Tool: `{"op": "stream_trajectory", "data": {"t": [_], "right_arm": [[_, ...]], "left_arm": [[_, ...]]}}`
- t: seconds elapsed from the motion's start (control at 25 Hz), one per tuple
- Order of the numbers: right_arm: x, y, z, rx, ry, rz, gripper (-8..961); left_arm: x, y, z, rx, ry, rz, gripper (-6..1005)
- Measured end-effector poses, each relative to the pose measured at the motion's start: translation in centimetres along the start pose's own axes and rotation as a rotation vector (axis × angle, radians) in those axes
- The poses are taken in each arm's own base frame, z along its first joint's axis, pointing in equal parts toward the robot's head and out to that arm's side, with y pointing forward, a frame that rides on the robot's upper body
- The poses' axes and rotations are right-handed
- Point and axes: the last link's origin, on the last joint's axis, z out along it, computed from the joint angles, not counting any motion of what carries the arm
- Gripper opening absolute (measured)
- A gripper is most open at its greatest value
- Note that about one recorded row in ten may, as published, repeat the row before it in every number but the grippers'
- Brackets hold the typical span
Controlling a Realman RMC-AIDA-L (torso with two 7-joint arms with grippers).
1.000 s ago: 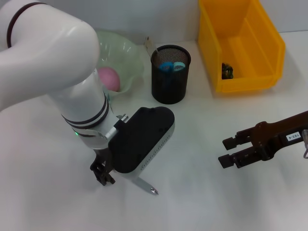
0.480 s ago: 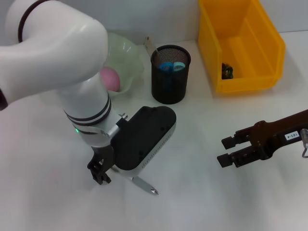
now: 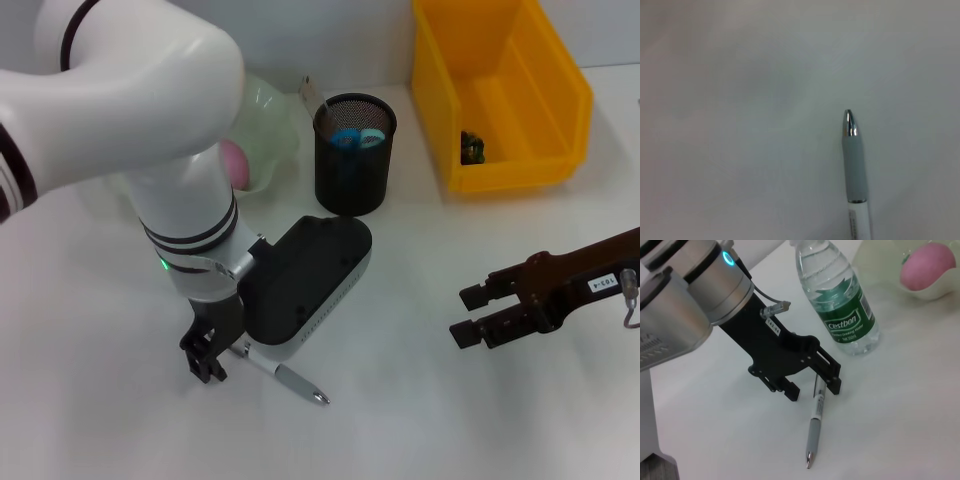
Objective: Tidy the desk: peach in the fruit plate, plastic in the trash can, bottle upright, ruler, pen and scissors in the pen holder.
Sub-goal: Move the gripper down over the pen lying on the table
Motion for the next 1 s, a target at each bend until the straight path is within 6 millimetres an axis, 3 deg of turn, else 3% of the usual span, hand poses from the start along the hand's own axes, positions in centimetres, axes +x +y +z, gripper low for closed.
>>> {"op": "stream_trajectory", "data": {"t": [1.0], "right_arm": [[0.04, 0.03, 0.92, -0.007, 0.021, -0.005, 749]], "left_arm": [[0.19, 0.25, 0.37, -0.02, -0.021, 0.001, 670]]}}
